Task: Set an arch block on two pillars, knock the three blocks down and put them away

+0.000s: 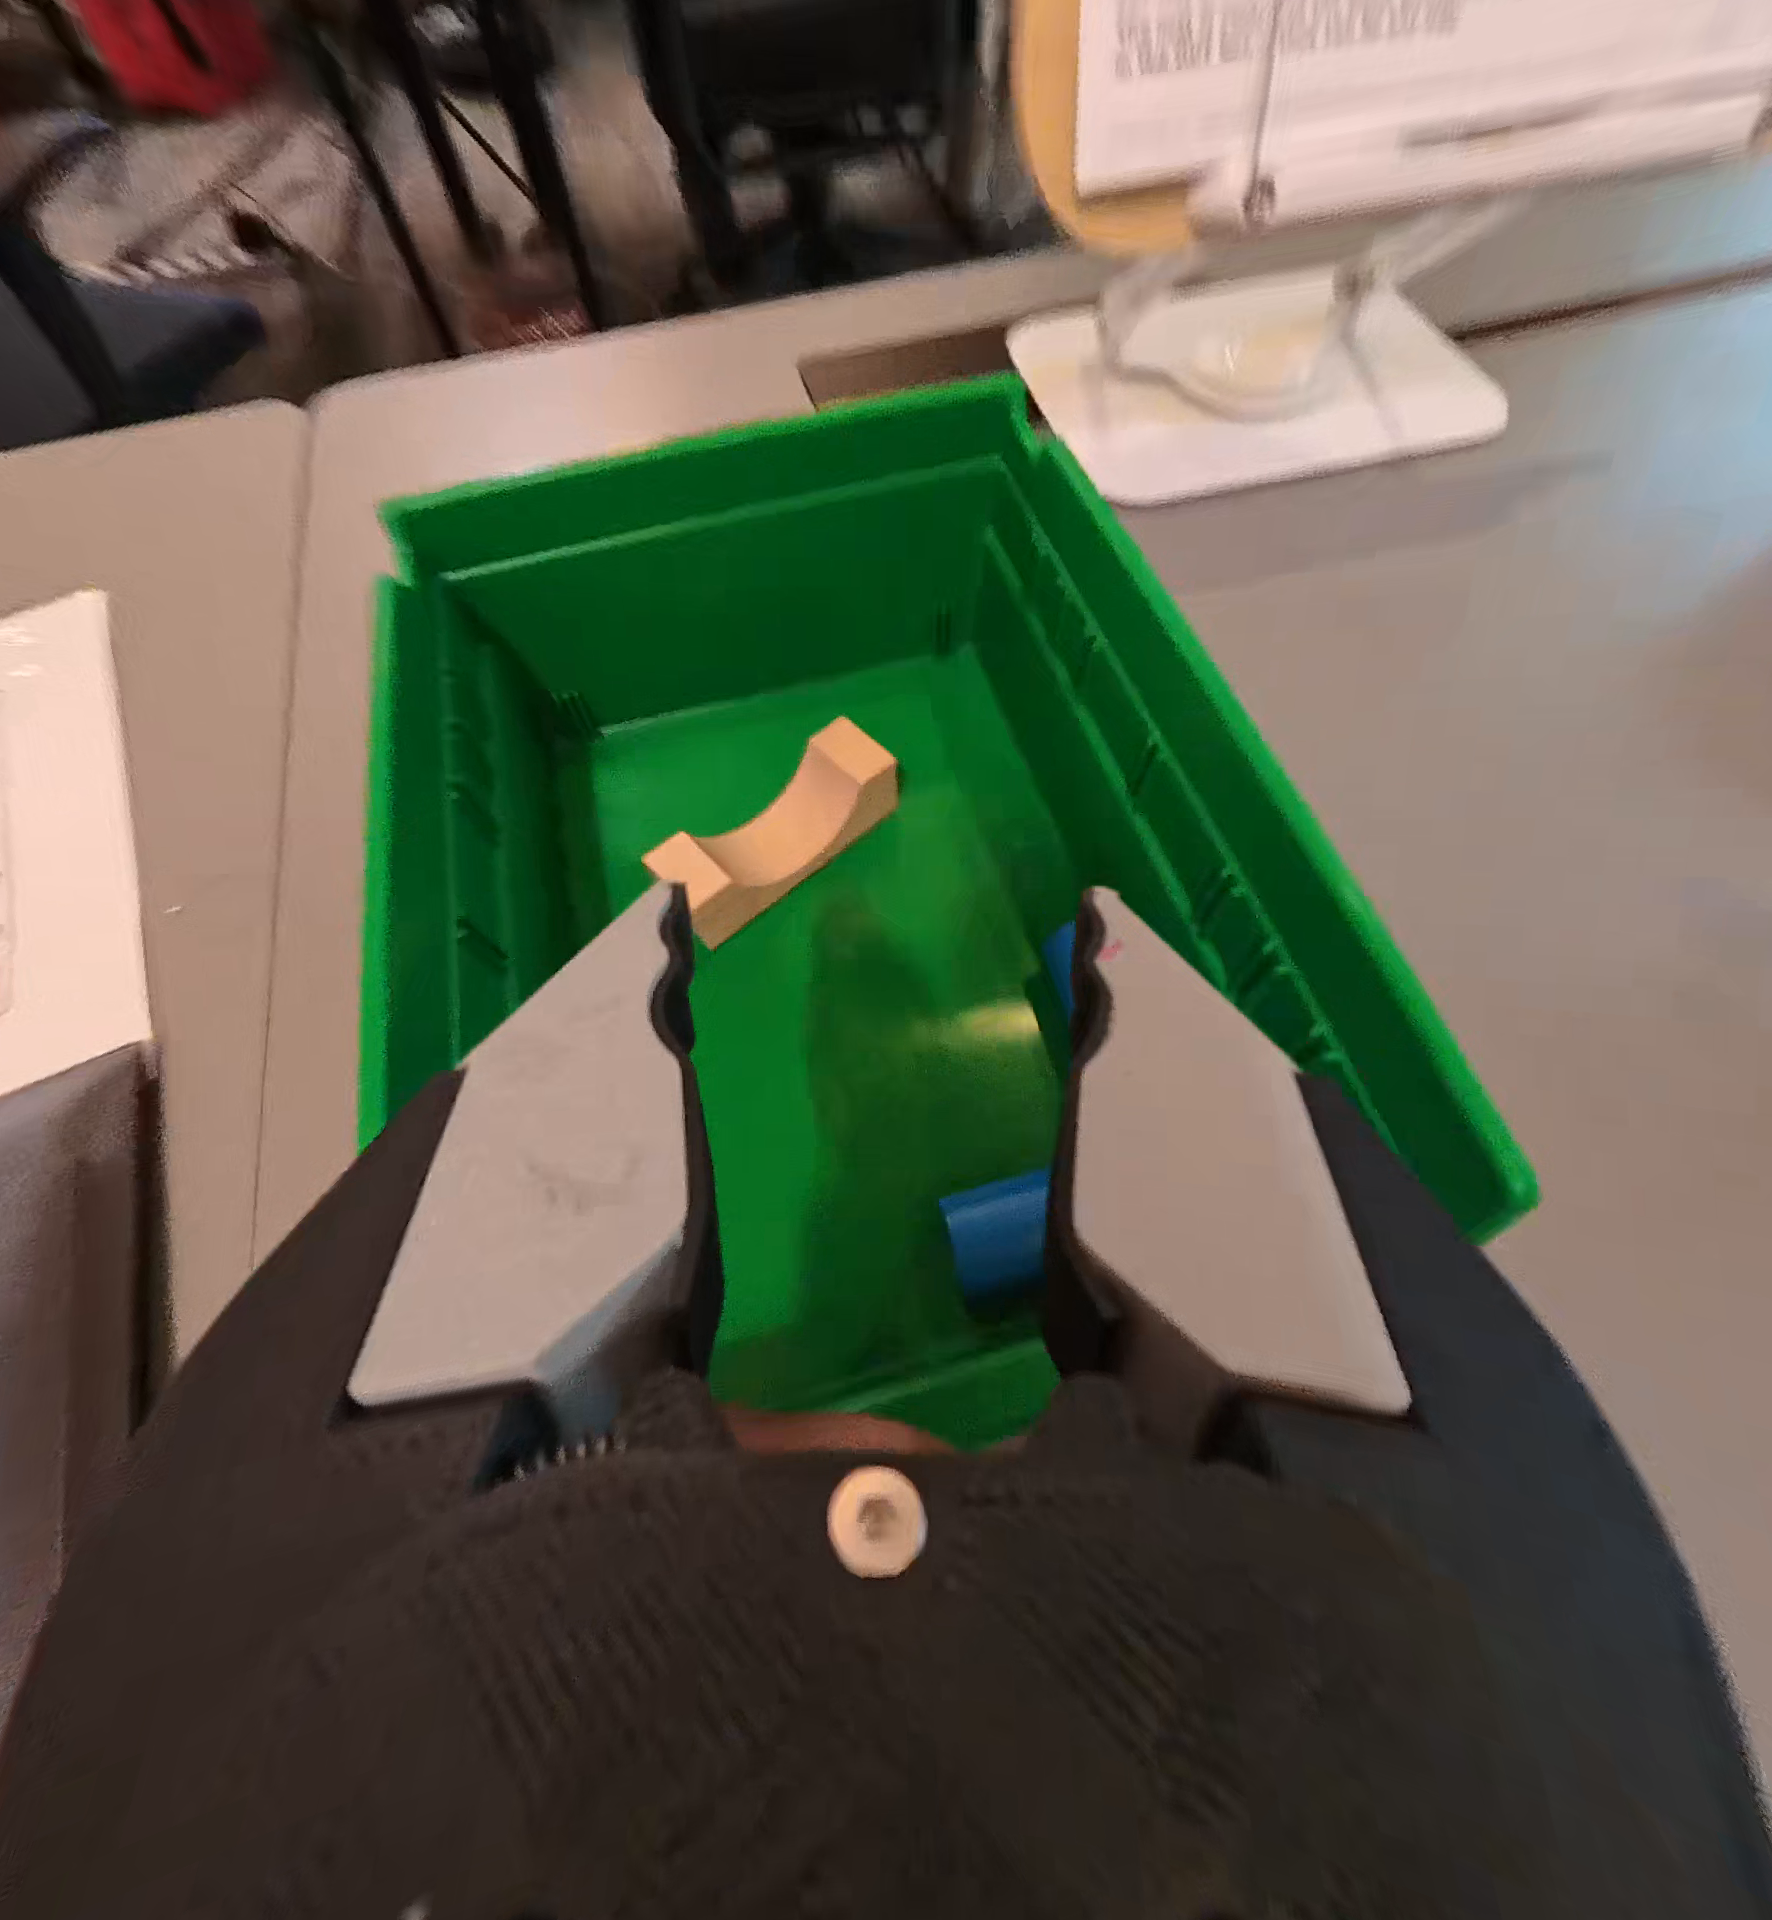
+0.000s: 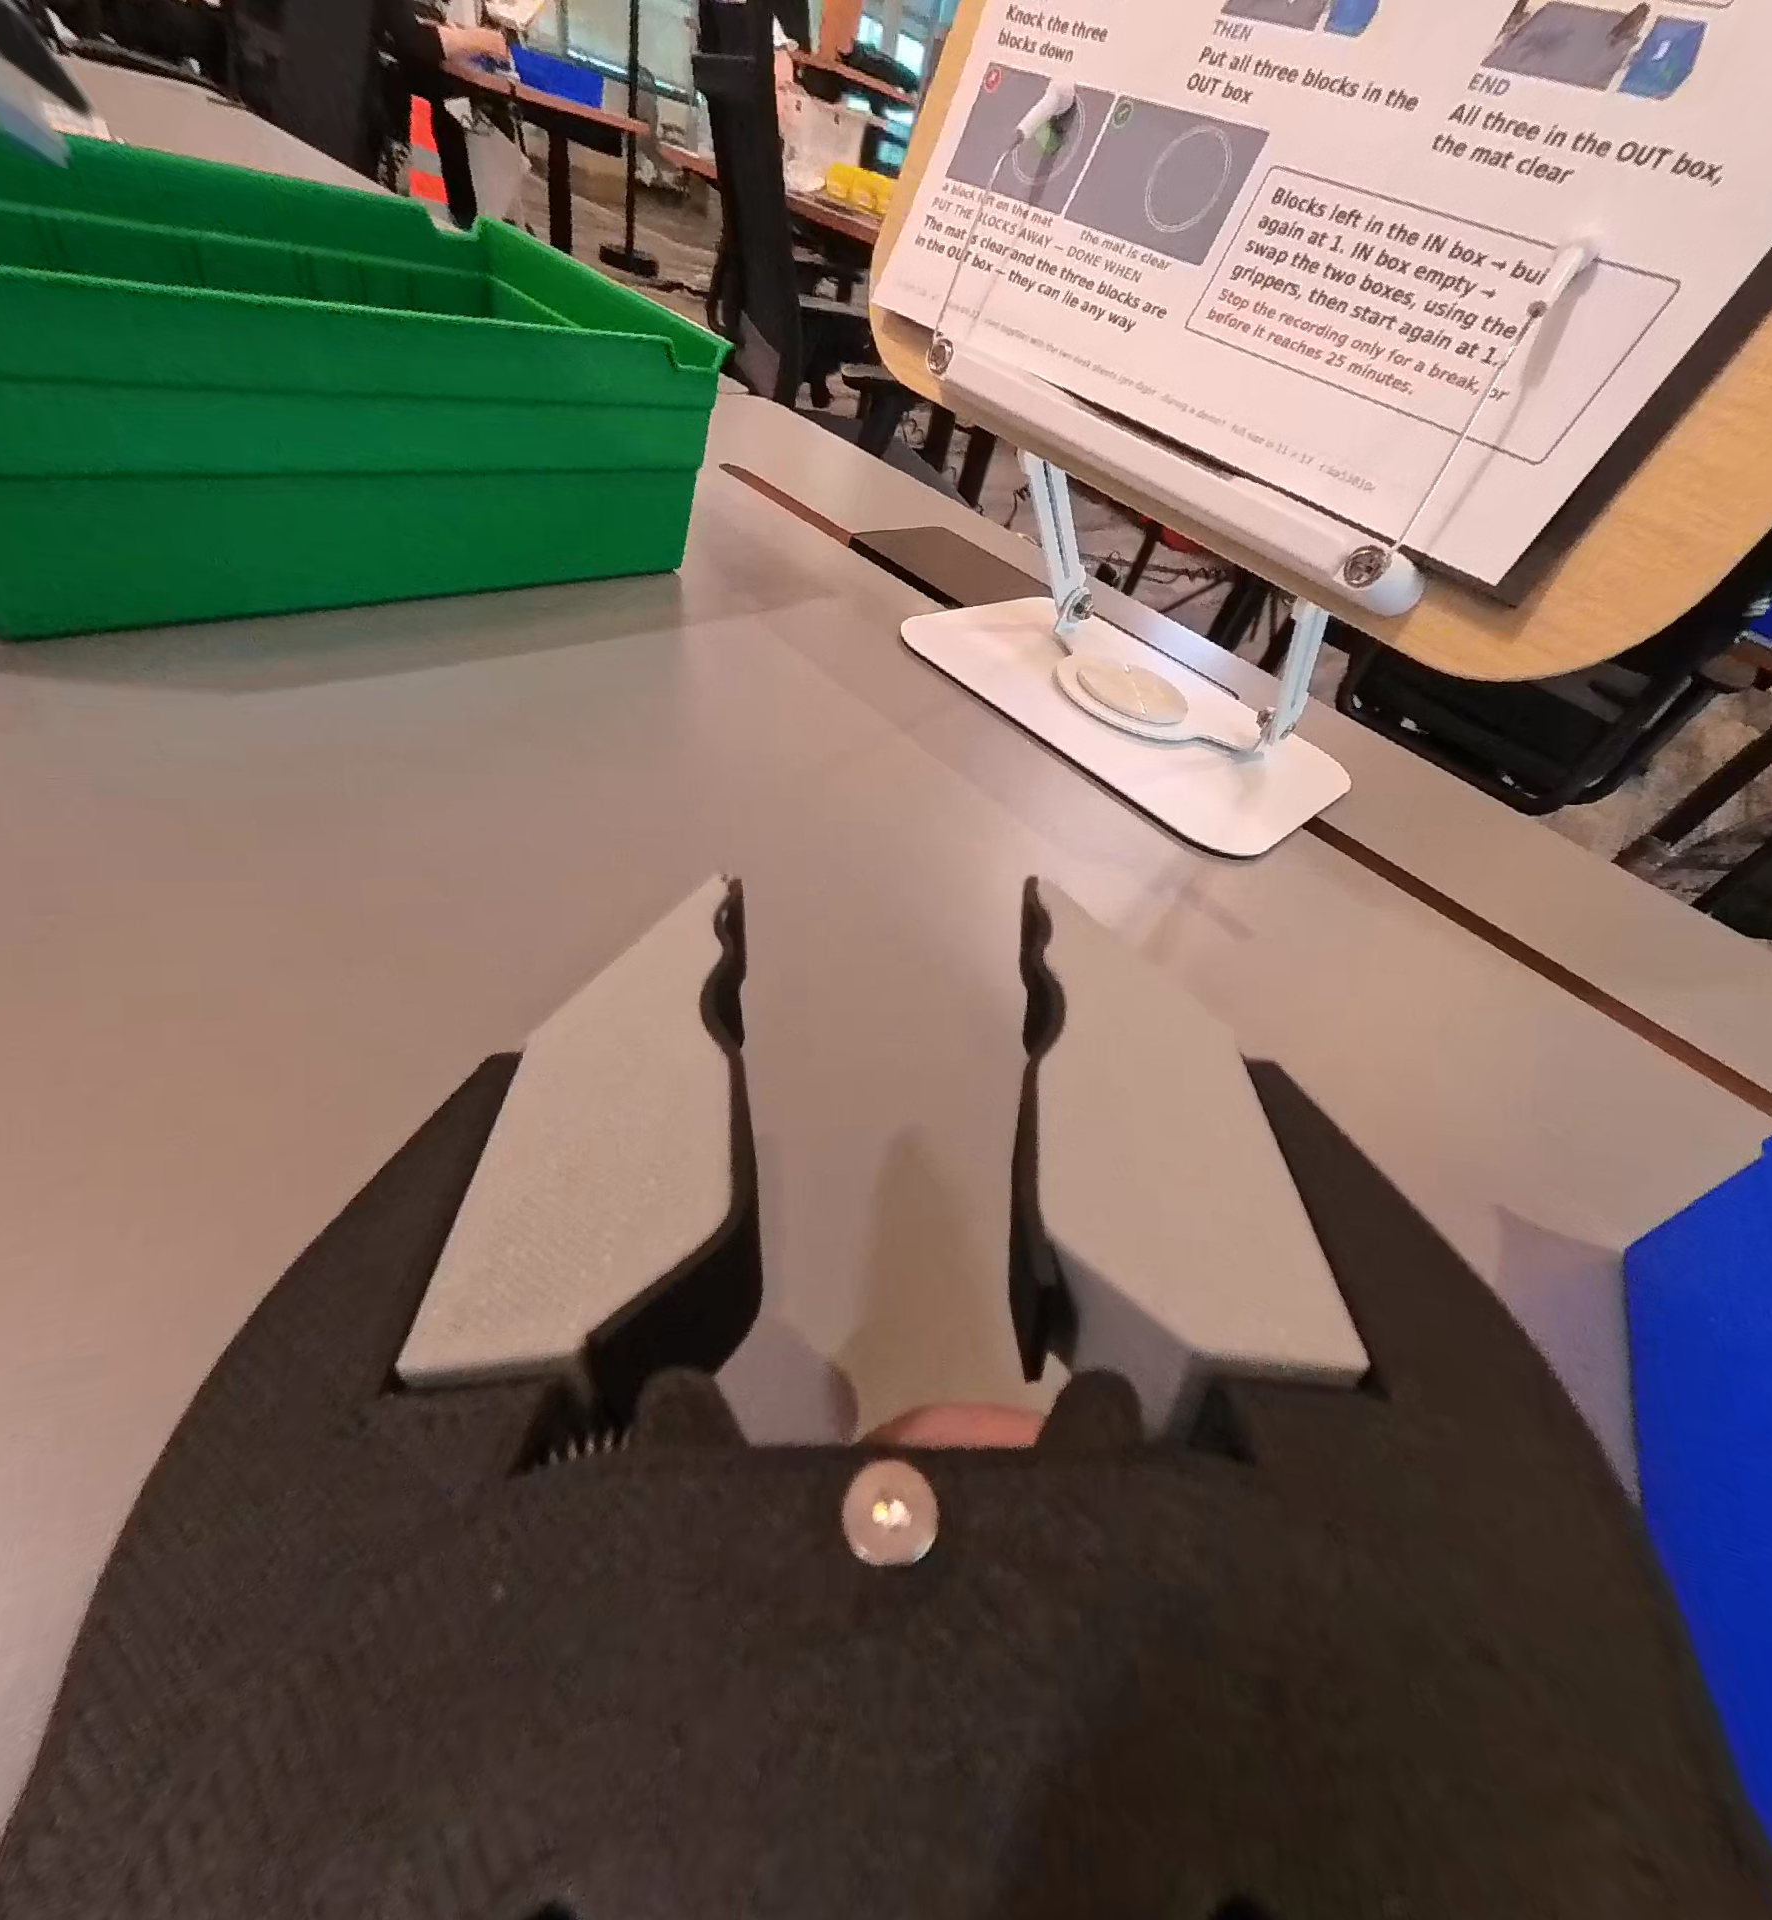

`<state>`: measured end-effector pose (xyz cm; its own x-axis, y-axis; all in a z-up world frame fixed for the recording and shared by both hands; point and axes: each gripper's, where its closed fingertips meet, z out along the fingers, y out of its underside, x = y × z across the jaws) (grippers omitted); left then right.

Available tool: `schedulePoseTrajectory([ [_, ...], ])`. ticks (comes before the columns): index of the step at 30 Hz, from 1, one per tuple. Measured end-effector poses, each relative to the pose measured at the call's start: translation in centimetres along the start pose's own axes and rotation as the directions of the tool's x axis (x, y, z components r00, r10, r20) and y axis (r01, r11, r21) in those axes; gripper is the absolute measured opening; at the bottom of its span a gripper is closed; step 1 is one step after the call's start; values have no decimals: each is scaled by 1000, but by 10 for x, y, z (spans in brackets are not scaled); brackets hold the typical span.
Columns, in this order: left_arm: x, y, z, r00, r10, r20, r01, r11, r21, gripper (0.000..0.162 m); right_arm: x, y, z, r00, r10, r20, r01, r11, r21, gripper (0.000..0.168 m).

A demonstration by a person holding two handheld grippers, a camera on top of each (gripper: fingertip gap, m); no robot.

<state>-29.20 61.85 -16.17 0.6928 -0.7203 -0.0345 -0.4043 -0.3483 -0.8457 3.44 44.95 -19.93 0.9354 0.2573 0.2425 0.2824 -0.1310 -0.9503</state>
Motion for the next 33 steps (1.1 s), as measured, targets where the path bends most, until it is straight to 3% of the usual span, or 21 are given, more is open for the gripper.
schedulePoseTrajectory([
  [3, 24, 22, 20, 973, 74, -220, -113, 979, -170, 51, 2, 3, 0, 1000, 16, -4, -16, 1000, -9, 50],
  [5, 36, 41, 23, 939, 90, -331, -186, 944, -271, 55, 3, 3, 0, 1000, 21, -5, -21, 1000, -11, 50],
  [9, 41, 77, 23, 904, 69, -422, -271, 856, -440, 56, 2, 3, 1, 1000, 23, 5, -23, 1000, -9, 50],
  [15, 44, 104, 19, 884, 143, -444, -390, 751, -533, 57, 0, -1, -1, 1000, 17, 18, -18, 1000, 4, 50],
  [21, 20, 116, 25, 872, 286, -398, -487, 589, -644, 62, -4, -5, -3, 999, 9, 30, -9, 1000, 21, 50],
  [24, 23, 111, 34, 875, 291, -387, -482, 596, -642, 61, -7, -7, -4, 999, -6, 39, 5, 1000, 25, 50],
  [28, 44, 103, 40, 793, 382, -474, -604, 597, -529, 57, -13, -8, -4, 998, -23, 57, 22, 999, 26, 50],
  [33, 54, 106, 44, 608, 601, -518, -794, 451, -409, 35, -17, -8, -4, 997, -37, 73, 36, 999, 24, 50],
])
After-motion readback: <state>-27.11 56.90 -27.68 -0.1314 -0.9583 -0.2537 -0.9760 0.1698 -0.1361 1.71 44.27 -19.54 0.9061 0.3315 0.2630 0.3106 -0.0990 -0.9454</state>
